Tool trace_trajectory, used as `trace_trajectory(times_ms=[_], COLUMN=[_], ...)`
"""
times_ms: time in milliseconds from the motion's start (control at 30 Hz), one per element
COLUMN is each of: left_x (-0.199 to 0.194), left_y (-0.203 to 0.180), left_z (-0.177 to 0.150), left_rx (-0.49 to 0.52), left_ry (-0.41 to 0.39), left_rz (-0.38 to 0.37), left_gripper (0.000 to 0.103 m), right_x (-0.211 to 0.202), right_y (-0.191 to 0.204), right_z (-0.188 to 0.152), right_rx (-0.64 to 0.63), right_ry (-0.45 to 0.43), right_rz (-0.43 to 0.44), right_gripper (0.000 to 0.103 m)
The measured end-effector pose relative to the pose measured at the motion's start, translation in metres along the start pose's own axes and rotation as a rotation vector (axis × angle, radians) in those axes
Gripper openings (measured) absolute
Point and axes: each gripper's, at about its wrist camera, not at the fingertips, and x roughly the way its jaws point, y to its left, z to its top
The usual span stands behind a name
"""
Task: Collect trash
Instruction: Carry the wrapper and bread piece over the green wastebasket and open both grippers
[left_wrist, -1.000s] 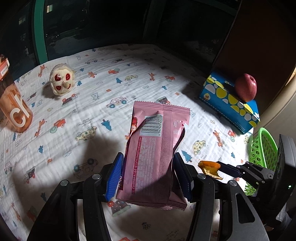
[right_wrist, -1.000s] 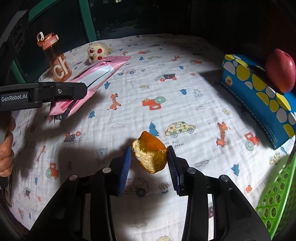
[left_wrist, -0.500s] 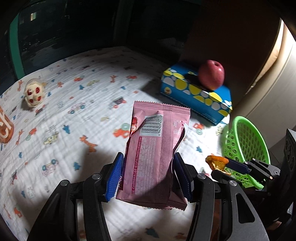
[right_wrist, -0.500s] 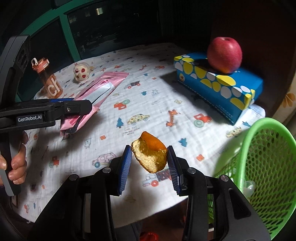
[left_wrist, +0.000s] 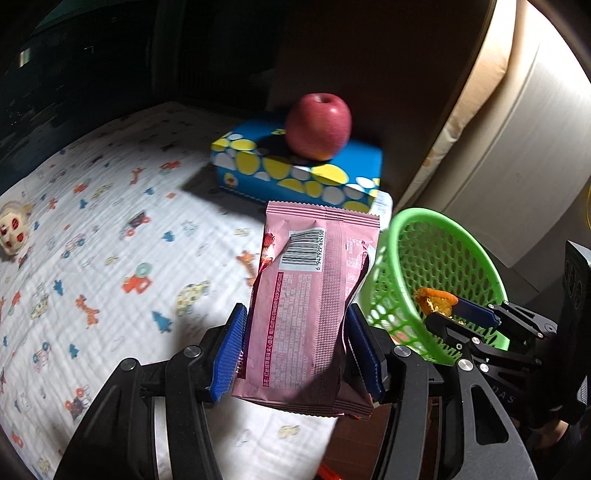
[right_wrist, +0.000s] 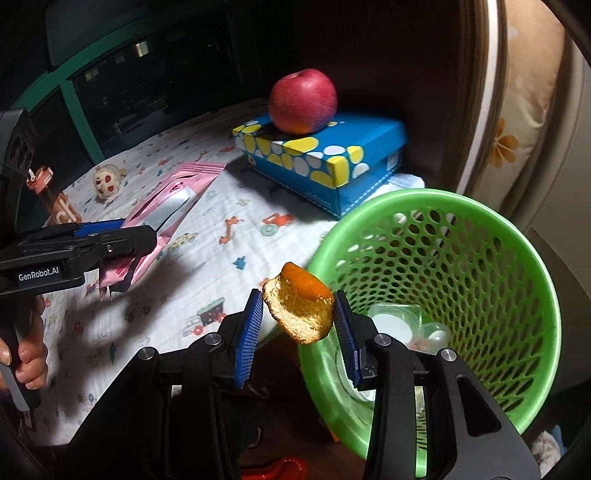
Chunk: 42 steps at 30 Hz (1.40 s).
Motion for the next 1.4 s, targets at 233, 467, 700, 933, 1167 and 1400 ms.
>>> trace_trajectory(times_ms=[233, 467, 700, 933, 1167, 1400], left_x=[0.011, 0.023, 0.033, 0.048, 0.060, 0.068], left_y=[-0.037, -0.069, -0.100, -0.123, -0.141, -0.148], left_z=[0.010, 0.018, 0.024, 0.026, 0.022, 0.020], left_rx=[0.042, 0.080, 0.114, 0.128, 0.142, 0.143], left_ry=[0.010, 0.025, 0.033, 0.056, 0.079, 0.089], left_rz=[-0.036, -0.061, -0.093, -0.121, -0.142, -0.169], left_gripper=[0.054, 0.054, 0.054, 0.054, 0.054, 0.059], right_x=[-0.013, -0.023, -0.034, -0.047, -0.059, -0.066], right_y=[-0.041, -0.078, -0.104, -0.118, -0.124, -0.125], right_z=[-0.008, -0.019, -0.029, -0.037, -0.047, -0.051], right_rx=[0.063, 0.121, 0.161, 0.187, 0.204, 0.207], right_ry=[-0.011, -0.009, -0.016, -0.033, -0.043, -0.054], right_rz=[-0.066, -0.126, -0.154, -0.163, -0.165, -0.154], right_gripper=[0.041, 0.042, 0.053, 0.059, 0.066, 0.067])
